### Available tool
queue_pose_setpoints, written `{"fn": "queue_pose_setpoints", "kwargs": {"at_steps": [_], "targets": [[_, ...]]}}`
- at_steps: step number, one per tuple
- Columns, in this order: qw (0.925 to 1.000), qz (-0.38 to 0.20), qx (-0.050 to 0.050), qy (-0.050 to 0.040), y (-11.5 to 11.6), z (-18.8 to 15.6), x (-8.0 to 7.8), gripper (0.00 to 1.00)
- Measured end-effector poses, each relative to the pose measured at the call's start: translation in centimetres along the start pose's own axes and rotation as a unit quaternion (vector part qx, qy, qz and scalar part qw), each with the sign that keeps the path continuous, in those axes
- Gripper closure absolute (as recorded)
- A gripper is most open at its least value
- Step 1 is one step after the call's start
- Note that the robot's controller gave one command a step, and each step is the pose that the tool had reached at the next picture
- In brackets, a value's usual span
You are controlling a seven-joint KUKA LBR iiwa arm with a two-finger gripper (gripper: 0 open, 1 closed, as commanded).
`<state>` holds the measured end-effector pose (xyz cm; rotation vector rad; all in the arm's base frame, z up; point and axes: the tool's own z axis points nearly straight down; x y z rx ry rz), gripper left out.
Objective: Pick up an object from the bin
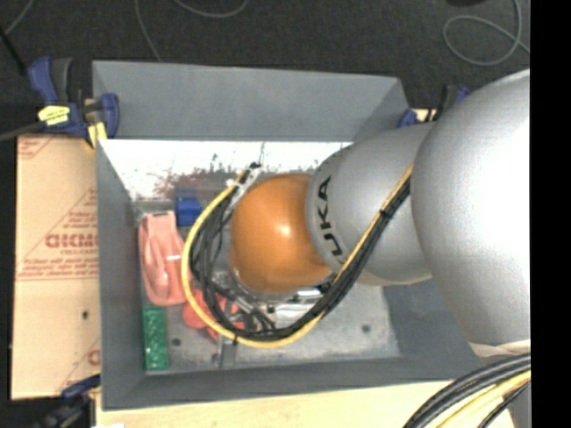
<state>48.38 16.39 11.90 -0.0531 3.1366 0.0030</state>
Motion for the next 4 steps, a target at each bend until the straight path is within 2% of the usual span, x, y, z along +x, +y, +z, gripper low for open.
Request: {"fn": "queue_pose_setpoints", "kwargs": {"at_steps": [1, 2, 3, 4], "targets": [[0.9922, 0.124, 0.0, 0.0011, -1.9, 3.6, -1.5, 0.0], [0.9959, 0.09, 0.0, -0.0014, -2.3, 5.2, -1.9, 1.0], [0.9972, 0.075, 0.0, -0.0014, -2.2, 4.6, -1.8, 1.0], [0.9967, 0.081, 0.0, -0.0015, -2.0, 1.8, -1.0, 1.0]]}}
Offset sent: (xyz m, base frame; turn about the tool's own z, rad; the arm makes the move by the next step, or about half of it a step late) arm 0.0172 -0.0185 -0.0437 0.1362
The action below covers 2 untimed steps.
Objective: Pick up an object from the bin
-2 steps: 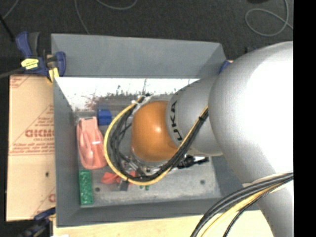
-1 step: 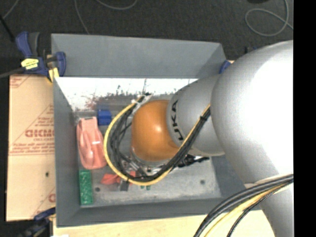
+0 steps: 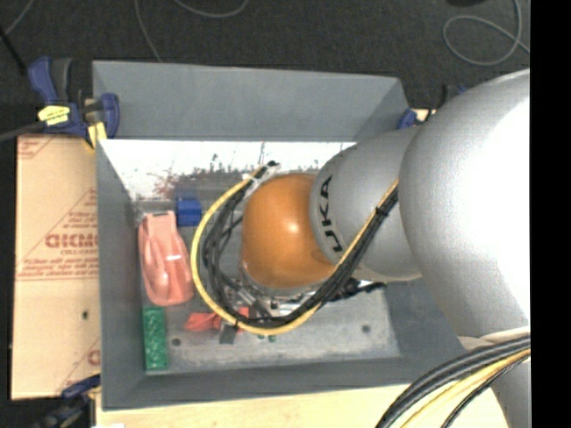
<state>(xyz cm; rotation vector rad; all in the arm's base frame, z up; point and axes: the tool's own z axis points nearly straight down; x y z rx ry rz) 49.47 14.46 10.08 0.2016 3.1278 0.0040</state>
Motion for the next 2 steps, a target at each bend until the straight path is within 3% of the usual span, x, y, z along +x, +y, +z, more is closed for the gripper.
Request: {"fn": "queue_pose_setpoints", "kwargs": {"at_steps": [2], "targets": [[0.9998, -0.017, -0.001, -0.0027, -0.4, -3.9, -0.1, 1.0]]}}
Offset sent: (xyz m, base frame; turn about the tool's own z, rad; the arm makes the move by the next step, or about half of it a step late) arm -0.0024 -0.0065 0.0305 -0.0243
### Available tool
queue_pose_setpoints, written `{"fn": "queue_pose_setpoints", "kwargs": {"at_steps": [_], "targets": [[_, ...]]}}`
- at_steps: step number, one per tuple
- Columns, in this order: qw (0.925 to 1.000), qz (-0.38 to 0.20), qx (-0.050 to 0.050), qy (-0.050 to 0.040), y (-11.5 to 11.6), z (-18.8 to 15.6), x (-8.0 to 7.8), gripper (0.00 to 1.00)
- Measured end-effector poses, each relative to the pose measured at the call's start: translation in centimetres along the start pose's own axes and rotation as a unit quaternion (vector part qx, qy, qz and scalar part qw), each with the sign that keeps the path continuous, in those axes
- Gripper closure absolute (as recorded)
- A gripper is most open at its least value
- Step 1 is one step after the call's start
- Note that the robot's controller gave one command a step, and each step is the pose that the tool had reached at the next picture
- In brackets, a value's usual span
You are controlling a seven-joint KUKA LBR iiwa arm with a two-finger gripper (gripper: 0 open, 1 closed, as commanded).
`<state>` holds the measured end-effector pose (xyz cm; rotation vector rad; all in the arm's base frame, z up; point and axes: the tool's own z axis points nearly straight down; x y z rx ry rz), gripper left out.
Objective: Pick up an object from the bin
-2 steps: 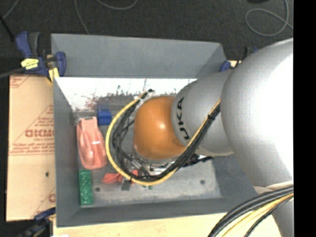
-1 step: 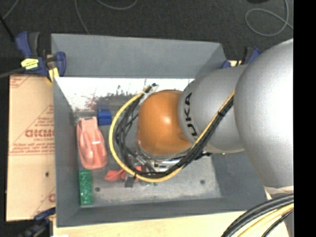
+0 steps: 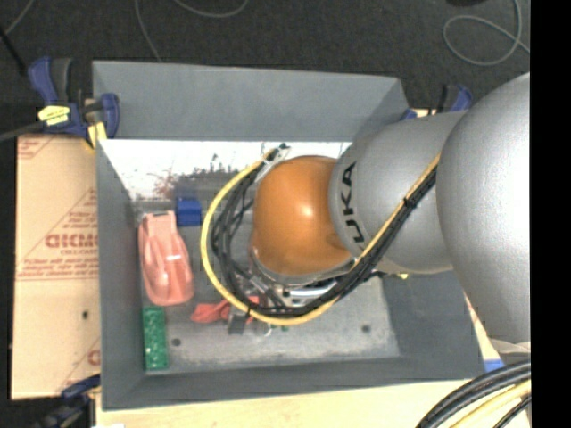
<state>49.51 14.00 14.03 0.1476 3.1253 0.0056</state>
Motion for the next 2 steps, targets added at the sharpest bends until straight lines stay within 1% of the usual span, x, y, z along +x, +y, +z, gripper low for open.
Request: {"fn": "queue_pose_setpoints", "kwargs": {"at_steps": [1, 2], "targets": [[1.0, 0.002, 0.002, 0.005, -0.6, -4.8, 0.6, 1.0], [1.0, 0.0, 0.001, 0.0017, -0.3, -12.4, 0.5, 1.0]]}}
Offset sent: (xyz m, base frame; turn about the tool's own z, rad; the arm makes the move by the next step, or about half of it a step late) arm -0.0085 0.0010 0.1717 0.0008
